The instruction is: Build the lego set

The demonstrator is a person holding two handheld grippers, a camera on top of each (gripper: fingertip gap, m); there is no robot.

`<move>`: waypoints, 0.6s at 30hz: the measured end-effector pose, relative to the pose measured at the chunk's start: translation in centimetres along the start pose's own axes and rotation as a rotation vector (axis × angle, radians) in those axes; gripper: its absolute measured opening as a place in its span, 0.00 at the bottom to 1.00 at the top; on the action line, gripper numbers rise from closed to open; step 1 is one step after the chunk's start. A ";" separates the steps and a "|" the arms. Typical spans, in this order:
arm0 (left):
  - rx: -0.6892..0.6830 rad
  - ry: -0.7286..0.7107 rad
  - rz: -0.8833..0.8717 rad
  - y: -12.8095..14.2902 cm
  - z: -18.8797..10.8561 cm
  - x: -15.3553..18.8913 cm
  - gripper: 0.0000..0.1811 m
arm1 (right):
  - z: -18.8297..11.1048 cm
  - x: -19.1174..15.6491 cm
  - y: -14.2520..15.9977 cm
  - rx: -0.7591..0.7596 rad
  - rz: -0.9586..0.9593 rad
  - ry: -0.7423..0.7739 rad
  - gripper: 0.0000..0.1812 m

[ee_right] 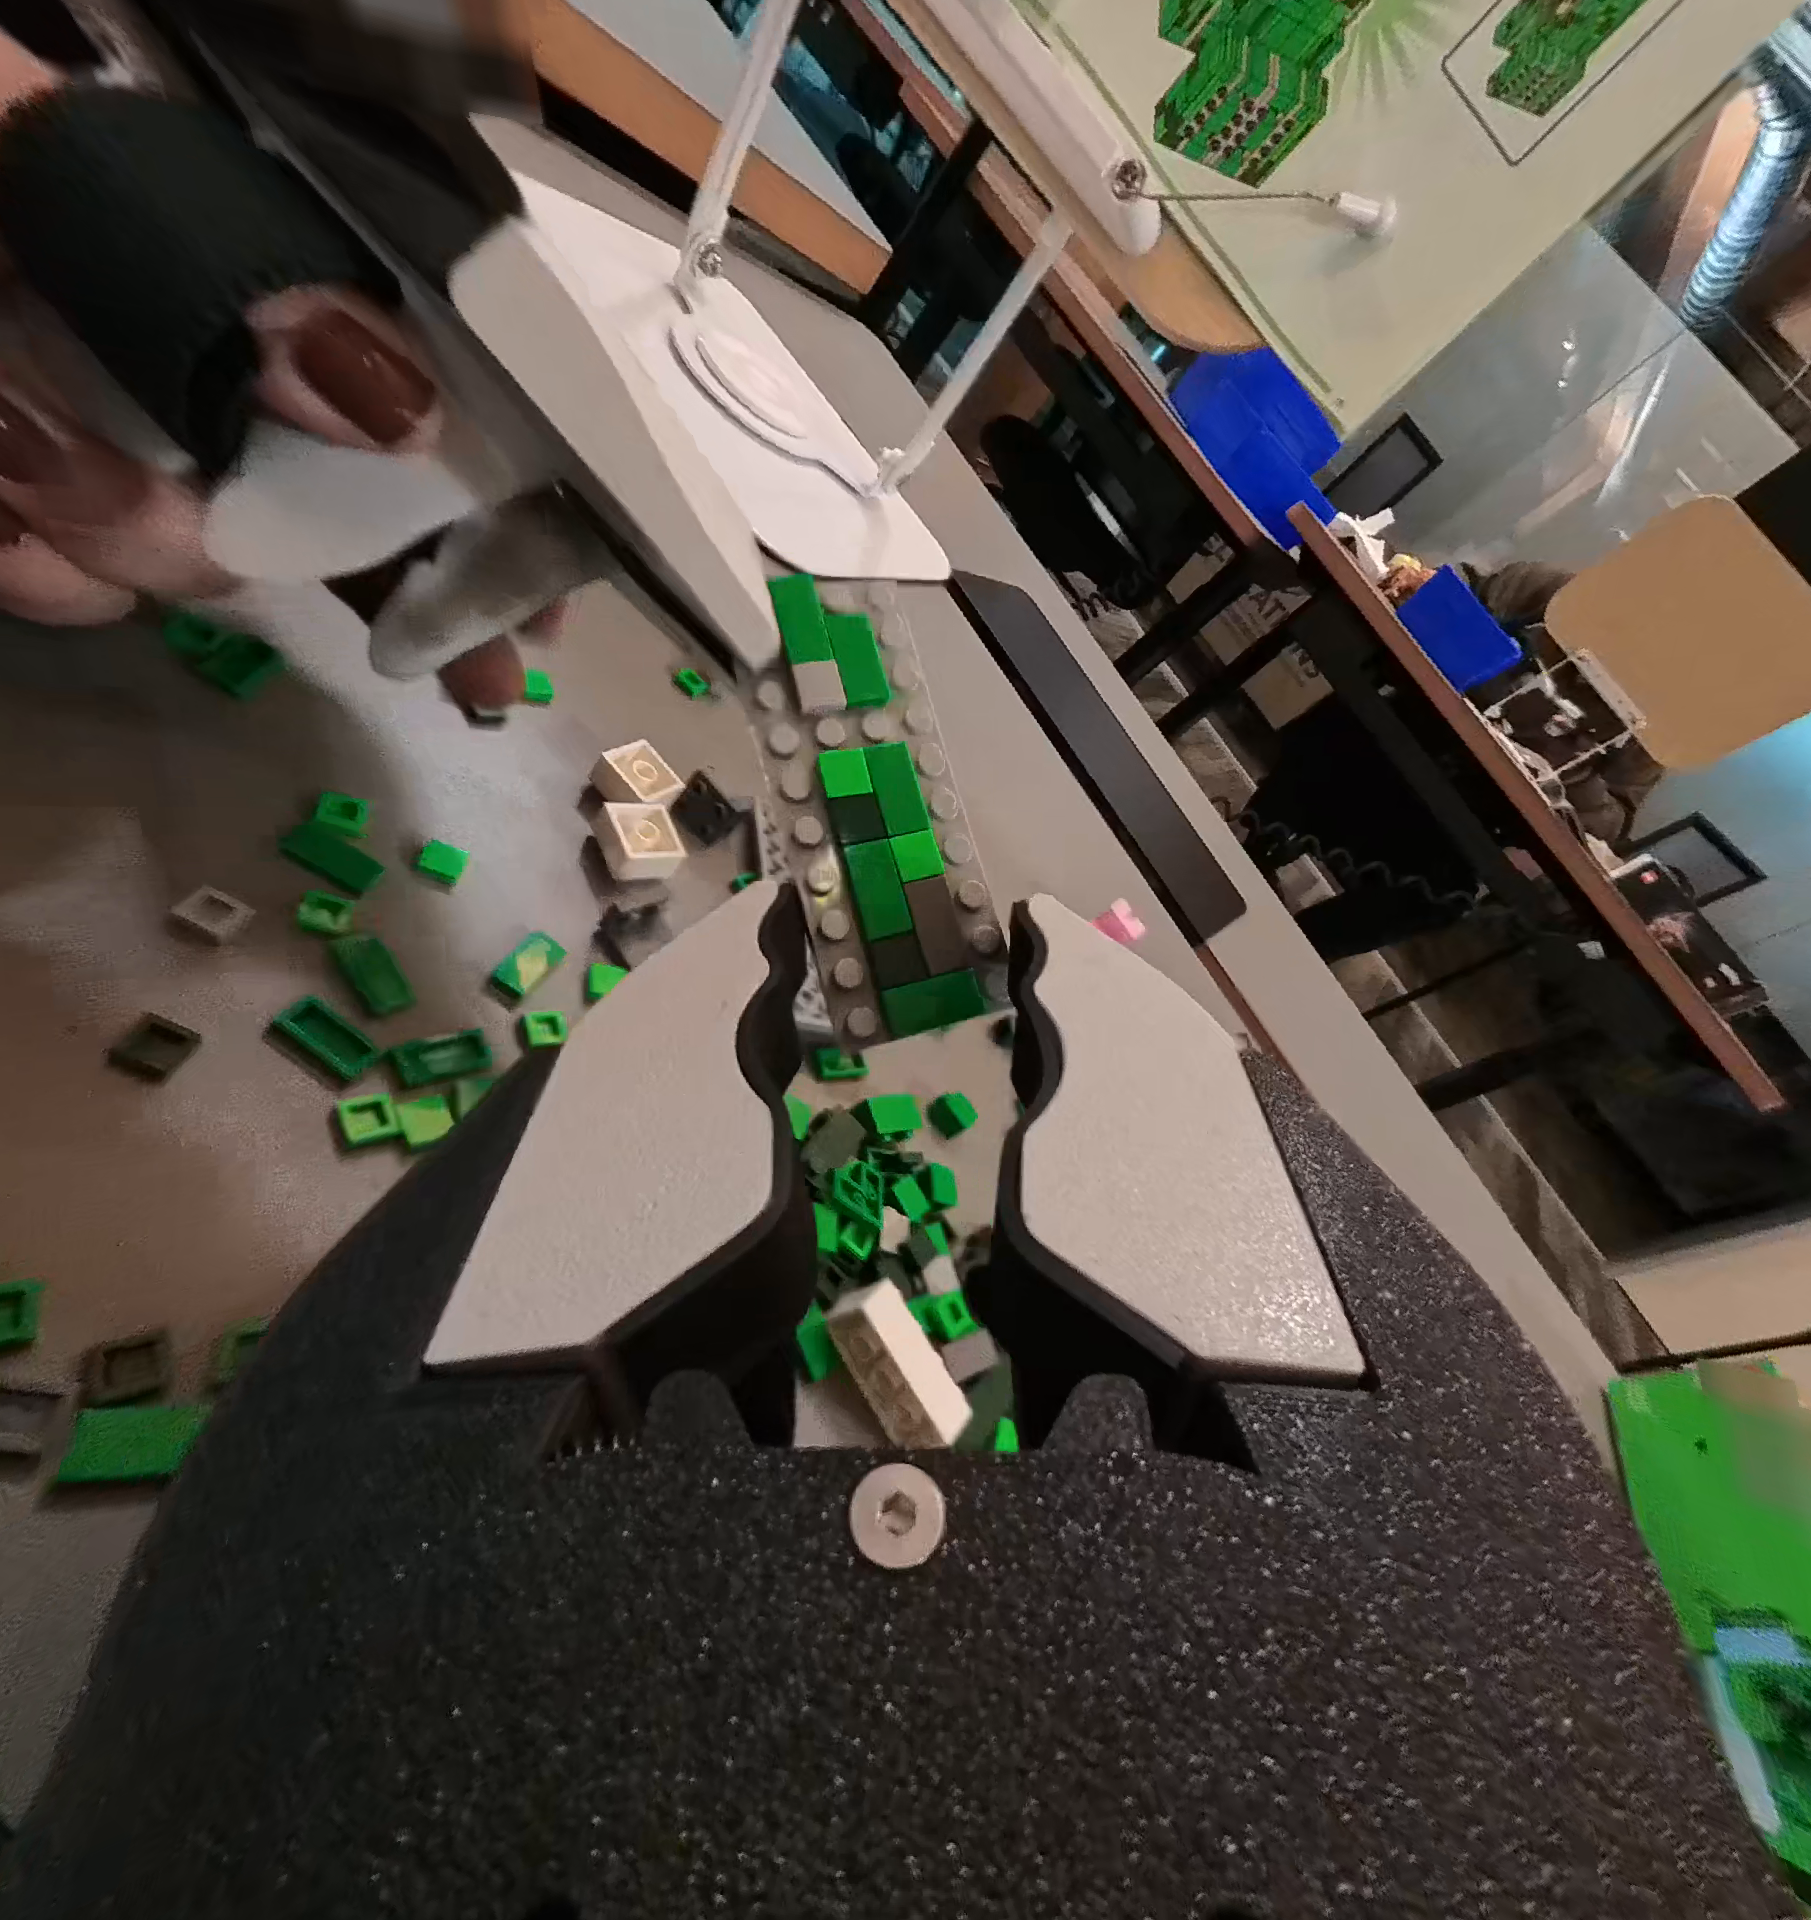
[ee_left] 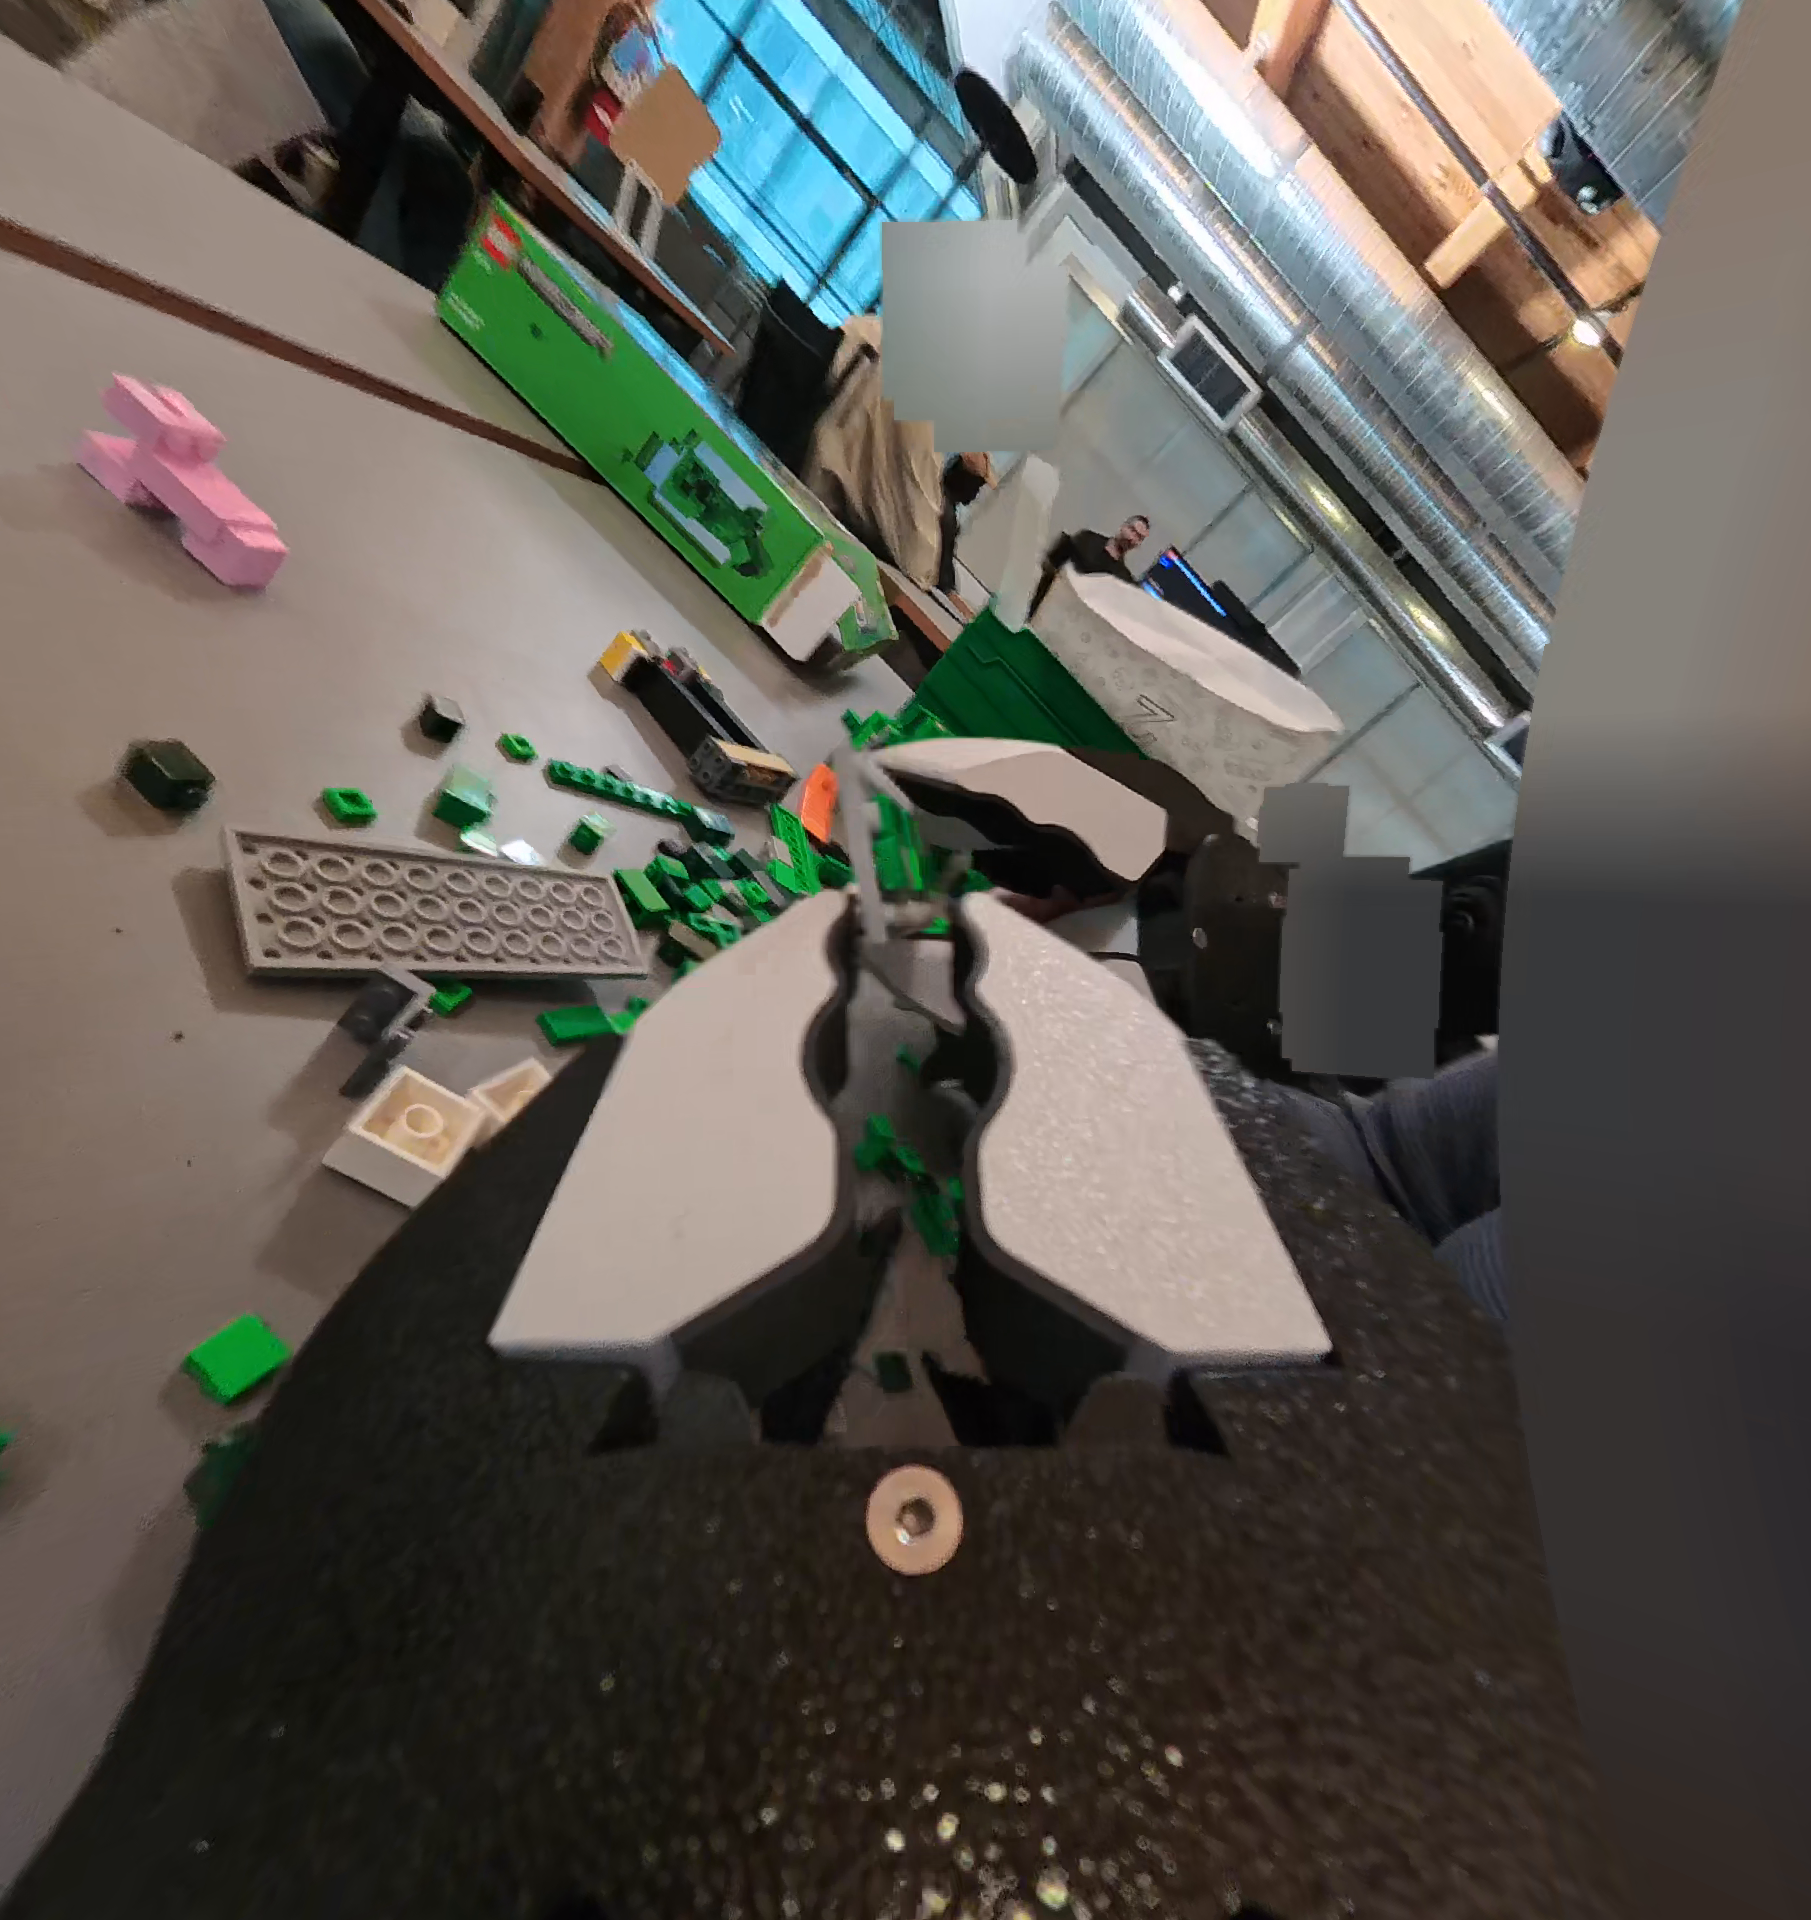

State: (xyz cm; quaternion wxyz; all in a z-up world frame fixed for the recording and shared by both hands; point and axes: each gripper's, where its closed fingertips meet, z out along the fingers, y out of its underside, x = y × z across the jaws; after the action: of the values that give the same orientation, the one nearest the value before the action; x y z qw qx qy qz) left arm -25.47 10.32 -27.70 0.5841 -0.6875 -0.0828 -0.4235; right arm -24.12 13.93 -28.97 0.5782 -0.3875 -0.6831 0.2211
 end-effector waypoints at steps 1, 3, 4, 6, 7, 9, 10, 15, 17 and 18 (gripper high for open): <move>0.026 -0.038 0.021 -0.5 -0.2 -0.4 0.16 | -0.1 0.3 0.3 -0.003 -0.003 -0.007 0.20; 0.052 -0.121 0.074 -1.1 -0.6 -1.2 0.29 | -0.3 0.2 0.9 -0.011 -0.011 -0.051 0.18; 0.060 -0.162 0.108 -1.4 -0.8 -1.6 0.33 | -0.4 0.0 1.3 -0.015 -0.025 -0.081 0.14; 0.083 -0.237 0.202 -1.9 -1.1 -2.1 0.37 | -0.5 -0.2 2.2 -0.039 -0.065 -0.102 0.05; 0.096 -0.264 0.249 -2.2 -1.3 -2.1 0.37 | -0.5 -0.3 2.9 -0.072 -0.087 -0.111 0.05; 0.123 -0.308 0.331 -2.6 -1.6 -2.0 0.35 | -0.3 -0.9 4.1 -0.132 -0.118 -0.151 0.07; 0.137 -0.328 0.362 -2.9 -1.8 -1.9 0.35 | -0.3 -1.2 4.5 -0.141 -0.124 -0.167 0.08; 0.204 -0.361 0.414 -3.6 -2.5 -1.8 0.32 | -1.1 -3.2 3.5 -0.092 -0.109 -0.294 0.14; 0.225 -0.368 0.432 -3.9 -2.7 -1.7 0.31 | -1.4 -3.0 2.4 -0.044 -0.086 -0.280 0.14; 0.232 -0.368 0.449 -3.9 -2.7 -1.5 0.30 | -1.4 -2.7 1.9 -0.012 -0.071 -0.249 0.14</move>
State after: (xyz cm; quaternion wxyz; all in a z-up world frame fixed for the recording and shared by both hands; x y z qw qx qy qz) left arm -30.15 9.70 -25.96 0.7129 -0.6824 -0.0812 -0.1399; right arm -22.14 12.73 -31.72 0.4941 -0.3360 -0.7643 0.2427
